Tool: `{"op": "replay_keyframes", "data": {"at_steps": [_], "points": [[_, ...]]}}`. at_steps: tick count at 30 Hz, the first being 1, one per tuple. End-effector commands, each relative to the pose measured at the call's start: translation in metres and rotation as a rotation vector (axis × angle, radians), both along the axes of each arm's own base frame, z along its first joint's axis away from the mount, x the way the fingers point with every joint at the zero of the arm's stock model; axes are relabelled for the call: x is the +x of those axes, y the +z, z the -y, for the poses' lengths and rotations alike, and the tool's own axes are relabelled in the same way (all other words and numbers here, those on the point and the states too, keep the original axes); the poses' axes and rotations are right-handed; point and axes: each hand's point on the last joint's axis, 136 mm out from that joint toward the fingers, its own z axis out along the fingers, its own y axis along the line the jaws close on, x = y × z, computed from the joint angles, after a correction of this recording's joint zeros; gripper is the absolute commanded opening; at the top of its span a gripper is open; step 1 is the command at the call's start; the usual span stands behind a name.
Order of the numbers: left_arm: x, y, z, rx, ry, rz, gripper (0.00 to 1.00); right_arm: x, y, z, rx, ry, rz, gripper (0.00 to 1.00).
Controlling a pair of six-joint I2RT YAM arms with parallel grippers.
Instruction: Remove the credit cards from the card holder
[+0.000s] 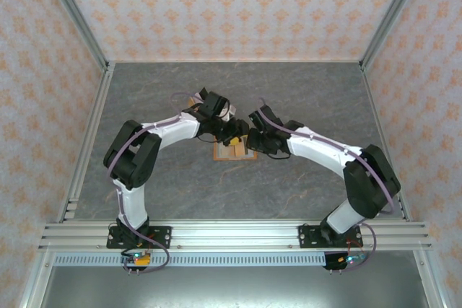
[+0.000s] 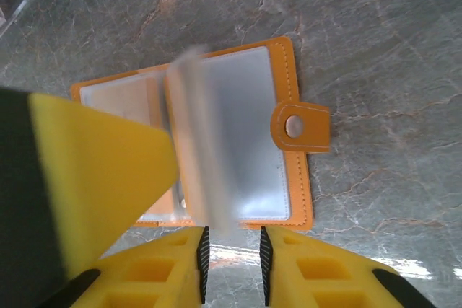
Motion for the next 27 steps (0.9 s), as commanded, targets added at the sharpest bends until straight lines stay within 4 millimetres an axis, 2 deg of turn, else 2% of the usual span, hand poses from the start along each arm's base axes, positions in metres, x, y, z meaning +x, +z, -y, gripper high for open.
{"op": "replay_keyframes", "data": {"at_steps": [1, 5, 6, 7, 10, 14, 17, 18, 23, 27], "points": [[0.005, -0.004, 0.000, 0.011, 0.009, -0.007, 0.52, 0.010, 0.011, -0.004, 0.013, 0.004, 0.071, 0.27], [0.007, -0.012, -0.025, 0.112, 0.052, -0.004, 0.46, 0.012, 0.004, -0.018, 0.022, 0.059, 0.030, 0.23], [0.007, -0.004, -0.032, 0.131, 0.062, 0.015, 0.44, 0.014, 0.000, -0.019, 0.015, 0.063, 0.019, 0.22], [0.007, -0.006, -0.037, 0.155, 0.069, 0.012, 0.41, 0.015, -0.004, -0.020, 0.006, 0.062, 0.010, 0.21], [0.004, -0.014, -0.046, 0.200, 0.071, -0.001, 0.34, 0.020, -0.014, -0.022, -0.027, 0.057, -0.016, 0.18], [0.000, -0.025, -0.045, 0.198, 0.070, -0.029, 0.29, 0.025, -0.030, -0.020, -0.073, 0.037, -0.048, 0.13], [0.001, -0.025, -0.043, 0.183, 0.069, -0.028, 0.28, 0.027, -0.041, -0.012, -0.126, 0.008, -0.063, 0.12], [0.000, -0.035, -0.043, 0.192, 0.066, -0.050, 0.28, 0.027, -0.043, -0.011, -0.134, 0.002, -0.066, 0.12], [-0.002, -0.044, -0.042, 0.198, 0.057, -0.069, 0.29, 0.026, -0.057, -0.008, -0.166, -0.001, -0.095, 0.21], [-0.003, -0.048, -0.042, 0.198, 0.053, -0.076, 0.29, 0.024, -0.065, -0.010, -0.168, 0.008, -0.118, 0.23]]}}
